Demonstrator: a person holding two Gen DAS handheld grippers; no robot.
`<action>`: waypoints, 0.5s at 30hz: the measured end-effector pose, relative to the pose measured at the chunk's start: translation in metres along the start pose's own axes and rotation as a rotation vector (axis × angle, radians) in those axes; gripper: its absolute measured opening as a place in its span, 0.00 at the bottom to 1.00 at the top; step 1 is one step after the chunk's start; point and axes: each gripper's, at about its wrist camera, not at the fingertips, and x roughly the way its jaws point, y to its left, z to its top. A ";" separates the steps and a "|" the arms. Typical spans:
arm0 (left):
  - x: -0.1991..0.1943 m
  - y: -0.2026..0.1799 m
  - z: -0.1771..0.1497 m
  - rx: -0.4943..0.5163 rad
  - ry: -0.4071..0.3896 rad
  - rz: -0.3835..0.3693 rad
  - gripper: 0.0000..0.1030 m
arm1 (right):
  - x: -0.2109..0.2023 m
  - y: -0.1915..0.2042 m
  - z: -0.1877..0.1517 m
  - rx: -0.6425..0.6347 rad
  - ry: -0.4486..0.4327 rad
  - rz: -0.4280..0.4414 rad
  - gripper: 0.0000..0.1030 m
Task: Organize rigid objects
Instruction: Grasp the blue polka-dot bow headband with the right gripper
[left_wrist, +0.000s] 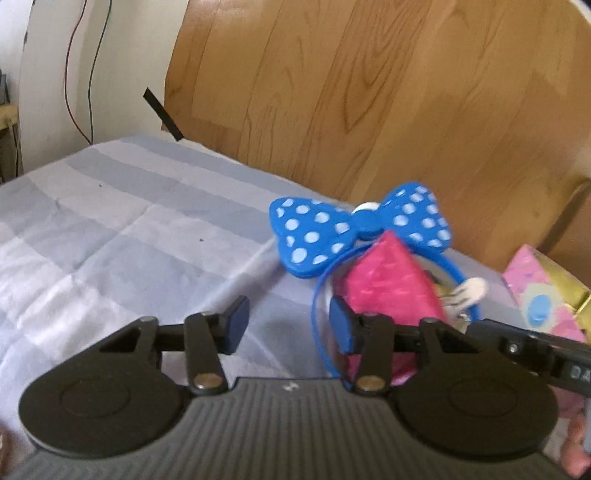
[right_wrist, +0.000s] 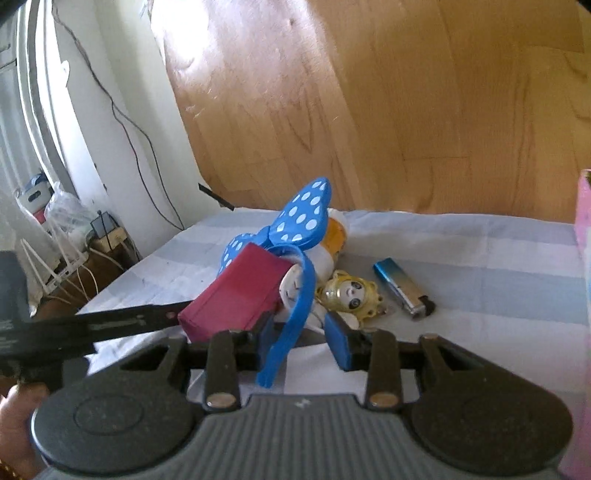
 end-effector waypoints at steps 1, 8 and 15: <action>0.007 0.003 -0.002 -0.016 0.023 -0.016 0.29 | 0.005 0.001 0.000 -0.008 0.006 0.008 0.22; -0.016 -0.006 -0.005 0.001 -0.061 -0.092 0.05 | 0.002 0.011 -0.002 -0.104 -0.107 -0.074 0.14; -0.099 -0.035 -0.001 0.070 -0.243 -0.151 0.08 | -0.051 0.028 -0.001 -0.108 -0.251 -0.088 0.14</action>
